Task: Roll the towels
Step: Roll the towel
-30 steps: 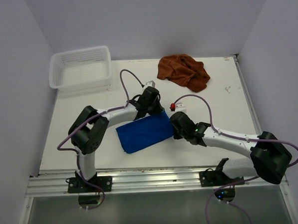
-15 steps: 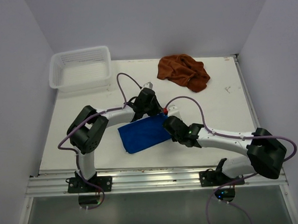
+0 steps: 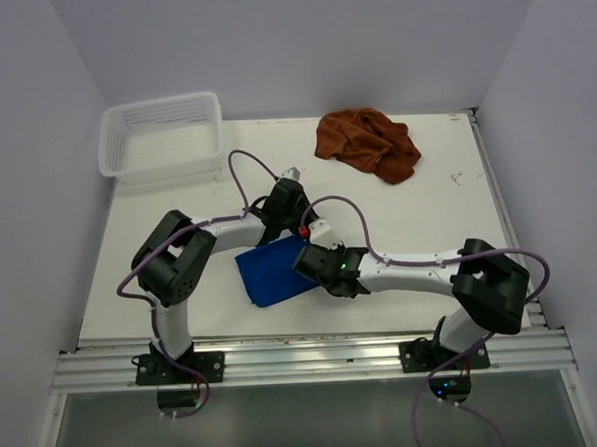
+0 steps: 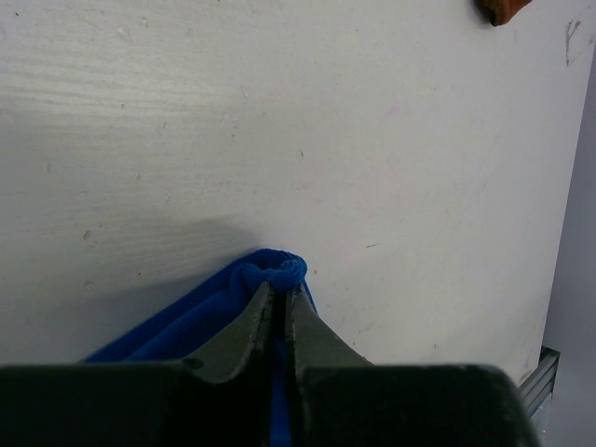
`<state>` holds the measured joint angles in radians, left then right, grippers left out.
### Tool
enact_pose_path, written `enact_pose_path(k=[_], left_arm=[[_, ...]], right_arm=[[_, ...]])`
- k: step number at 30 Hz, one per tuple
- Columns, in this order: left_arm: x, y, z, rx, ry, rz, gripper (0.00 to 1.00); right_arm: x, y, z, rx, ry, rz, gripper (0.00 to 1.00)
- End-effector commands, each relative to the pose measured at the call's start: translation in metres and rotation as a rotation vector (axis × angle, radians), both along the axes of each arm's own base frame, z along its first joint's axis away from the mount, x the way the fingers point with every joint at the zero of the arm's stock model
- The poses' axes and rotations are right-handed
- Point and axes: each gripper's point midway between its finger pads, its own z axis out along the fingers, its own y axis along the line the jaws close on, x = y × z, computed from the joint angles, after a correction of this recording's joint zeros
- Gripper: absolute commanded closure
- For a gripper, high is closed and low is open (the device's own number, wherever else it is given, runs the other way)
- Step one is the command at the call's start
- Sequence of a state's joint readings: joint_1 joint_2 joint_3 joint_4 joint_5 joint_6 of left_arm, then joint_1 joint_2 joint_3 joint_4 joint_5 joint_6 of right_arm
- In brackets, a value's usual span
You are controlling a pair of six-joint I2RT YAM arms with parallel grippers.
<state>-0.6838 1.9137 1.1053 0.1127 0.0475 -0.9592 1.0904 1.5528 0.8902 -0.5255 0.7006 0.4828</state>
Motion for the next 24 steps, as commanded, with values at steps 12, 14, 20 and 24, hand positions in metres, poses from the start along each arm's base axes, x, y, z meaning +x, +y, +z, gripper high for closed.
enact_pose_path(k=[12,14,20,24], left_arm=[[0.033,0.029,0.027,-0.047,-0.133,0.117,1.00],[0.032,0.031,0.028,-0.050,-0.135,0.119,1.00],[0.026,0.033,0.022,-0.056,-0.128,0.110,1.00],[0.023,0.035,0.018,-0.059,-0.136,0.110,1.00]], right_arm=[[-0.027,-0.006,-0.027,-0.266,0.094,0.050,1.00],[-0.029,-0.007,-0.031,-0.273,0.102,0.042,1.00],[-0.032,-0.011,-0.040,-0.267,0.113,0.028,1.00],[-0.034,-0.014,-0.044,-0.258,0.116,0.026,1.00]])
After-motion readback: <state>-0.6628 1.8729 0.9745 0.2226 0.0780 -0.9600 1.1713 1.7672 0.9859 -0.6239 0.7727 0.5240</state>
